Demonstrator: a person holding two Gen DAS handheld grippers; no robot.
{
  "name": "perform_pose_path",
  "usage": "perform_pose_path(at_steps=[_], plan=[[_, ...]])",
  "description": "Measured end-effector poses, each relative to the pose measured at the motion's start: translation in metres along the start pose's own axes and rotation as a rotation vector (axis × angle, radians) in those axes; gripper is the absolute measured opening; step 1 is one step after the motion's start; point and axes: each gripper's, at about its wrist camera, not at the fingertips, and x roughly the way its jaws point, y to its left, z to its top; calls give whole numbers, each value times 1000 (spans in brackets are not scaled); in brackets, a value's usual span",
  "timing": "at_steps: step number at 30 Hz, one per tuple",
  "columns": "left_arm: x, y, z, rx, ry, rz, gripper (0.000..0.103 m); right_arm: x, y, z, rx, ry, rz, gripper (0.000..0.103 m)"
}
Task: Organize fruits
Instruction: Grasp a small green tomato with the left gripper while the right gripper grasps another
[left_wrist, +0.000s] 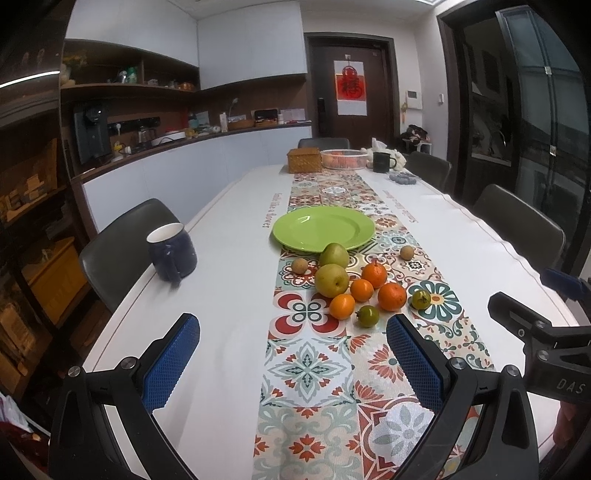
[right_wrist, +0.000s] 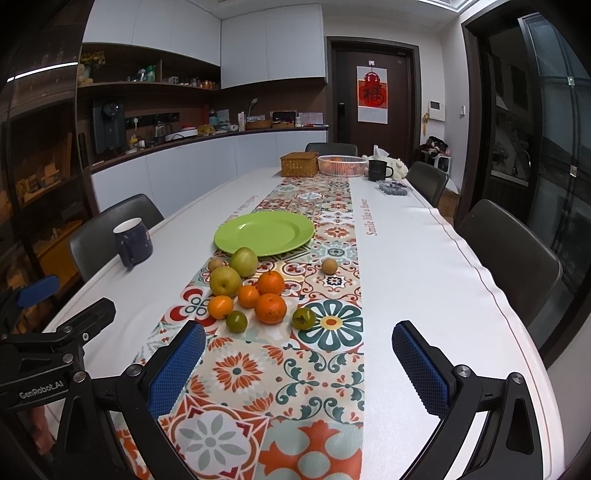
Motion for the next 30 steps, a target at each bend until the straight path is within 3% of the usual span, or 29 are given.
perform_pose_path(at_steps=[6,15,30], plan=[[13,-10,-1,48,4,-40,94,14,-2,1,-47,13,13,101],[43,-34,-2,149,22,-128,74,51,-7,3,-112,68,53,86],[119,-61,-12,258,154,-243,49,124,-8,-9,-161,206,130,63]])
